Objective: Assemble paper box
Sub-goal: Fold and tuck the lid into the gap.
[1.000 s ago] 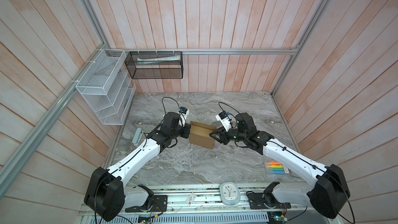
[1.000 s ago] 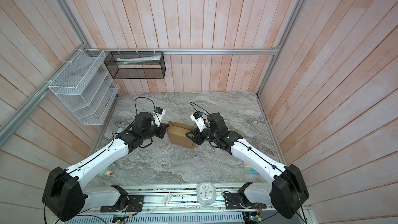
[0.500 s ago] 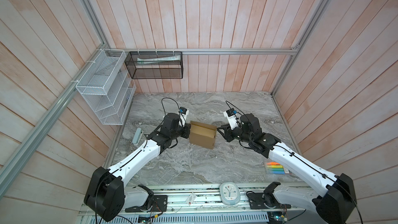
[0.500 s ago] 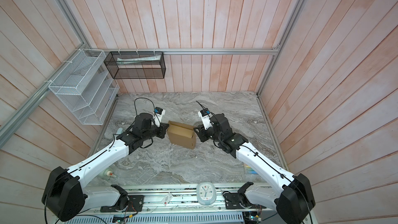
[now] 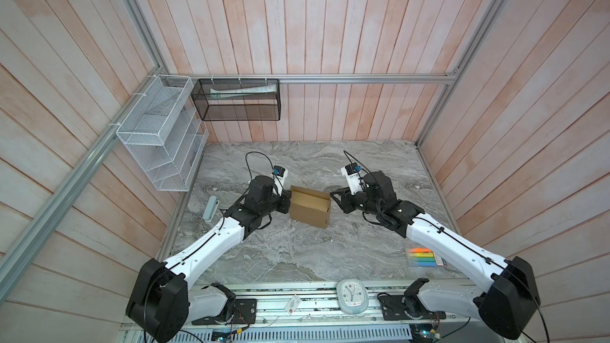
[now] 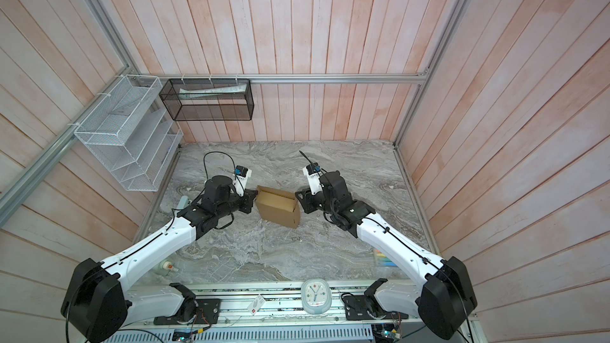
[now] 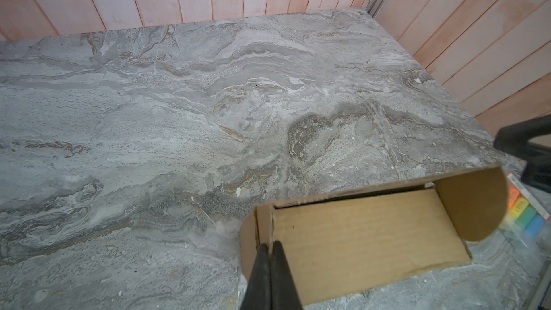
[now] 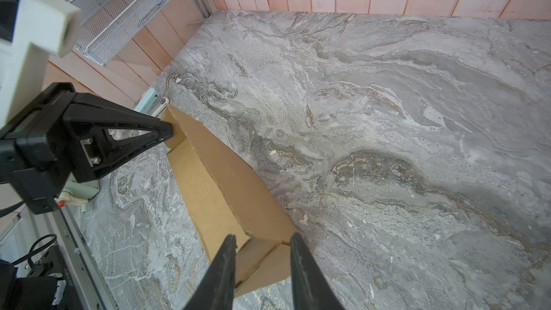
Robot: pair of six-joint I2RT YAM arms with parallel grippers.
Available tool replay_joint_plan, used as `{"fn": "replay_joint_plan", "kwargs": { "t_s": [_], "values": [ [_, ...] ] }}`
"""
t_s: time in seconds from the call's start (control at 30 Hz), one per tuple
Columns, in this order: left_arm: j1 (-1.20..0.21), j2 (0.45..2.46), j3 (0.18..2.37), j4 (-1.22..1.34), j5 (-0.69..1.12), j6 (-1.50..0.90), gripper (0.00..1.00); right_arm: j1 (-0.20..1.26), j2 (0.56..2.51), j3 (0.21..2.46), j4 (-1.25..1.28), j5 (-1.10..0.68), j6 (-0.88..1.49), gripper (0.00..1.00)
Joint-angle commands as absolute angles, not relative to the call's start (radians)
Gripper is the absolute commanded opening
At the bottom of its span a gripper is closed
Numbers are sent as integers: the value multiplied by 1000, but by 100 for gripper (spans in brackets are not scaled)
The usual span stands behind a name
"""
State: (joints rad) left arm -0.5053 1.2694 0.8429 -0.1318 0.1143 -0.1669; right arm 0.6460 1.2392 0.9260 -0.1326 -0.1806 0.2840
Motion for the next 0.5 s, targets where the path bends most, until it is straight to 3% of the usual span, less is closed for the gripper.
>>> {"fn": "replay_joint_plan", "kwargs": {
  "t_s": [0.0, 0.47],
  "values": [
    [-509, 1266, 806, -175, 92, -176, 0, 662, 1250, 961, -118, -199, 283, 32],
    [-509, 1278, 807, -164, 103, -182, 0, 670, 1275, 931, -133, -199, 272, 28]
  ]
}}
